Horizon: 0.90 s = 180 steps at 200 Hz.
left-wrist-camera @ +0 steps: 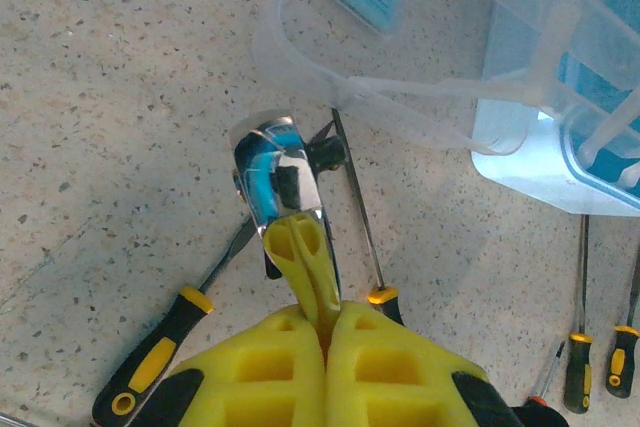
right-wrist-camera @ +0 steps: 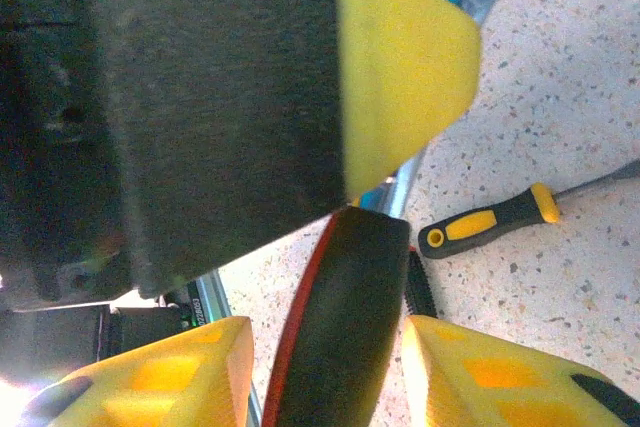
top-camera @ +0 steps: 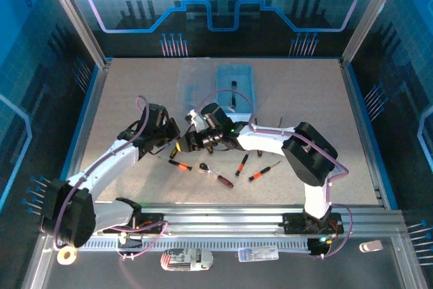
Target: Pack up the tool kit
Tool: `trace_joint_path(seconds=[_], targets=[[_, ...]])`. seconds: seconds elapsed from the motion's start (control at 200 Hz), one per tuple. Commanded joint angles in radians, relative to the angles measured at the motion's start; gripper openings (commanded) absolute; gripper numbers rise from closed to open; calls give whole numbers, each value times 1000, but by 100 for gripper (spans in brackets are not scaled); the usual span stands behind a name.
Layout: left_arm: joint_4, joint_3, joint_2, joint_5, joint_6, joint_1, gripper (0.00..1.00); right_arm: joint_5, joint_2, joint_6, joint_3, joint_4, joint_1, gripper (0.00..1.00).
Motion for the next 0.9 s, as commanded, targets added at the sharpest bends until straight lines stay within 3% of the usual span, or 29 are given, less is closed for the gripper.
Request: trace_joint_path(seconds=[0.0,0.32,0.39,0.43,0.505,0.575,0.665,0.815,0.896], targets=[[52,-9,-36,19,-5,-10,0,1,-7,50,-24,80,-21,40],[88,-27,-23,41,-13,-13,0,-68,18,112,-45,177,-31,21],[94,-31,-17,41,-9,-13,7,-67,15,114,-53,188,-32,19],[95,-29,-15,36,-8,-13,13,-56,11,113,-59,190,-31,18],[84,-22,-18,22,-6,-12,36,-49,8,107,-63,186,-31,17],[54,2,-32,19,3,1,70,-45,5,96,-60,172,-31,17],[11,46,-58,15,42,31,76,-26,-8,88,-69,158,-31,18],[-37,69,-138,-5,42,94,96,7,-28,61,-74,118,-34,18],[-44,40,-180,-43,26,117,99,24,-44,51,-86,86,-39,18]])
